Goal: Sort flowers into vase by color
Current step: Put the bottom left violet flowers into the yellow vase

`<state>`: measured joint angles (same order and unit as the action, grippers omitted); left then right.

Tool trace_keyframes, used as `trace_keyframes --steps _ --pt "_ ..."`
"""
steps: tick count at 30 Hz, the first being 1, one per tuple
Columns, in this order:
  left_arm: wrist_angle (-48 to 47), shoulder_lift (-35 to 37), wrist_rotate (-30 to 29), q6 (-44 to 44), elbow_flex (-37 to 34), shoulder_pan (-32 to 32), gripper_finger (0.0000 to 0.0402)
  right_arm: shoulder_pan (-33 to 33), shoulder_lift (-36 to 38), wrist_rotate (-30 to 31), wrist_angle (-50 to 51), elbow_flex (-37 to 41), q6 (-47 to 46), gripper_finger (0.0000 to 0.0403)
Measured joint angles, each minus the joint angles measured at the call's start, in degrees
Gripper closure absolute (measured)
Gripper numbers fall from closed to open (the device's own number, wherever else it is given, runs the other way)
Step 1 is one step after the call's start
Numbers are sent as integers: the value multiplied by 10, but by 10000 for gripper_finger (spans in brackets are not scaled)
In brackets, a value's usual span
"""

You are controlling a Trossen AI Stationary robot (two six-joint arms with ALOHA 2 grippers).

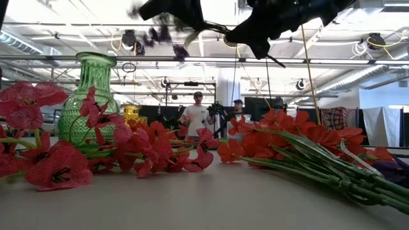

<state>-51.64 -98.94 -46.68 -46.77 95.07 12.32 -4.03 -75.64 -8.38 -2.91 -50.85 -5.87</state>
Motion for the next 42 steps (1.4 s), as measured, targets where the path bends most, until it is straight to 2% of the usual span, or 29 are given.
trace_keyframes --steps 2,5,10,13,20,27,31,36,39,42 --pt "4 0 -20 12 0 9 308 0 0 -2 -5 0 6 399" --pt "3 0 -81 28 0 21 275 1 0 5 -2 0 7 400" --pt "2 5 -173 29 0 41 243 0 0 9 19 0 7 401" --pt "0 12 -210 30 5 54 236 0 0 29 31 -1 7 402" --pt "3 22 -269 68 57 95 235 -22 8 129 62 -1 7 402" --pt "2 46 -303 142 90 140 234 -66 51 129 65 -1 48 403" --pt "1 72 -305 230 90 161 234 -85 95 114 65 -1 73 403" --pt "2 102 -285 372 90 171 234 -94 143 13 18 -1 83 403" --pt "3 114 -223 434 90 167 234 -87 154 -51 -30 0 81 403" --pt "13 117 -160 471 90 152 234 -71 151 -80 -63 0 89 403"
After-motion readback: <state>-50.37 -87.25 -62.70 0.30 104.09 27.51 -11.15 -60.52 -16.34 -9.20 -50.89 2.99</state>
